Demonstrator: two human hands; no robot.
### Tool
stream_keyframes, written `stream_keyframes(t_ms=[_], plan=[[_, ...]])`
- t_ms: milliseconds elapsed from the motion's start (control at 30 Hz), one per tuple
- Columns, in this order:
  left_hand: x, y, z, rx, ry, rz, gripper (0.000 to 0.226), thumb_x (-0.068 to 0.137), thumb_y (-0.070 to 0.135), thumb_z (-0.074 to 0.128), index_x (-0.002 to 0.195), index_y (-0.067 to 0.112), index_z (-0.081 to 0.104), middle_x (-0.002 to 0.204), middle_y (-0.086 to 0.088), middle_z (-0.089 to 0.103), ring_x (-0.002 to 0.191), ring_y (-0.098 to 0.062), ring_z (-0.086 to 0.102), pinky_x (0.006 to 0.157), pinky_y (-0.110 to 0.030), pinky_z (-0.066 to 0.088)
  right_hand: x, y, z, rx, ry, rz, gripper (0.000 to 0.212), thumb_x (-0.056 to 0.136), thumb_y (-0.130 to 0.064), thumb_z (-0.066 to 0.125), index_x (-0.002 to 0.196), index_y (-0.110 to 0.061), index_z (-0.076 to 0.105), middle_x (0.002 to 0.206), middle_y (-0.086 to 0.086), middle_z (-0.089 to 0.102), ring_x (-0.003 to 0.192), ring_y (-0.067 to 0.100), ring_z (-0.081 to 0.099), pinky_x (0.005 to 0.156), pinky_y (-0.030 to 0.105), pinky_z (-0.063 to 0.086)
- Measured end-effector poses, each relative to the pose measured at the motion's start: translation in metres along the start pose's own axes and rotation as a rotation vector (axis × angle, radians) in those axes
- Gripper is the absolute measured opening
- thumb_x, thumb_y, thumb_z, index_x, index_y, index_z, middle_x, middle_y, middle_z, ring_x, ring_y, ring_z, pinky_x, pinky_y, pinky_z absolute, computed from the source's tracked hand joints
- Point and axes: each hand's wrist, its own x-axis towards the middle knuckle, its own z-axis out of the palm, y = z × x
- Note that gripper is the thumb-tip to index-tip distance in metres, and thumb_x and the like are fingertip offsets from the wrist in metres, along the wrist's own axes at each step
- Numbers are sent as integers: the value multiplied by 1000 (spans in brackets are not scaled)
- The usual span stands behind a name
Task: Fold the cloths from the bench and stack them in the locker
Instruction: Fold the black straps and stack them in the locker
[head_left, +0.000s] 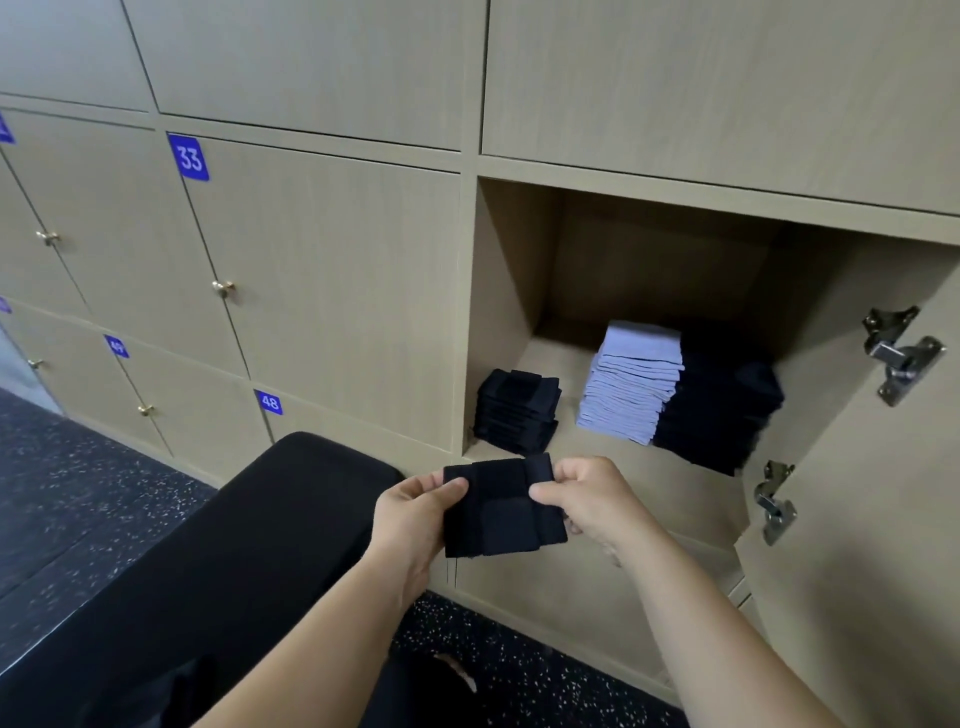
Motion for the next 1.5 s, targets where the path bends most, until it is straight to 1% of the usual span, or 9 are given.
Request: stream_keyframes(t_ms=[200, 367, 600, 667, 700, 967, 1033, 1267, 1500], plan=[[26, -11, 21, 292, -18, 86, 4, 90, 3, 65, 86, 1, 65, 90, -12, 75, 88, -30, 72, 85, -56, 56, 27, 11, -6, 185, 250, -20, 10, 82, -5, 66, 82, 5, 65, 89, 26, 68, 69, 18, 56, 66, 30, 42], [57, -7, 37, 507, 0, 272, 31, 96, 12, 57, 123, 24, 66, 101, 7, 74, 91, -15, 69, 61, -24, 58, 65, 10, -5, 216, 355, -11, 13, 85, -7, 66, 80, 5, 65, 74, 19, 66, 67, 16, 54, 64, 28, 42], [100, 14, 60, 575, 13, 394, 46, 99, 11, 52, 144, 13, 44, 127, -1, 63, 115, -11, 58, 82, -5, 44, 124, -15, -11, 374, 473, 3, 34, 86, -7, 68, 100, 21, 54, 76, 30, 51, 73, 40, 50, 73, 39, 46], [112, 13, 60, 603, 13, 405, 48, 99, 9, 51, 146, 14, 42, 129, -1, 61, 115, -10, 58, 85, -7, 42, 137, -24, -12, 429, 501, 27, 30, 87, -6, 67, 97, 20, 55, 120, 26, 49, 117, 25, 36, 79, 43, 49], [116, 10, 59, 627, 5, 409, 49, 99, 9, 51, 146, 14, 41, 133, 0, 59, 119, -8, 55, 91, -12, 40, 142, -27, -12, 447, 500, 38, 24, 87, -5, 67, 90, 17, 58, 89, 31, 63, 120, 30, 38, 76, 40, 51], [135, -18, 48, 933, -68, 502, 56, 98, 18, 54, 150, 24, 35, 147, 13, 40, 134, -6, 41, 112, -23, 34, 178, -33, -7, 556, 513, 92, 13, 89, -3, 65, 77, -4, 61, 101, 13, 68, 97, 31, 64, 78, 27, 53], [137, -22, 48, 956, -73, 494, 56, 98, 20, 54, 150, 25, 33, 147, 15, 39, 134, -7, 42, 110, -21, 33, 188, -26, -3, 538, 493, 81, 22, 88, -4, 67, 69, -13, 59, 81, 7, 67, 73, 19, 62, 55, 20, 49], [143, -30, 48, 993, -99, 458, 58, 98, 22, 55, 151, 27, 31, 147, 17, 36, 132, -9, 43, 108, -17, 32, 207, -10, 6, 454, 456, 104, 17, 84, -6, 70, 70, -14, 65, 76, 7, 70, 79, 32, 69, 79, 45, 58], [144, -35, 49, 1001, -120, 454, 57, 98, 23, 55, 151, 27, 31, 146, 17, 38, 92, 13, 39, 87, -6, 27, 202, -5, 2, -234, 539, 87, 16, 86, -35, 68, 90, -21, 60, 87, -3, 63, 80, 20, 56, 64, 27, 38]])
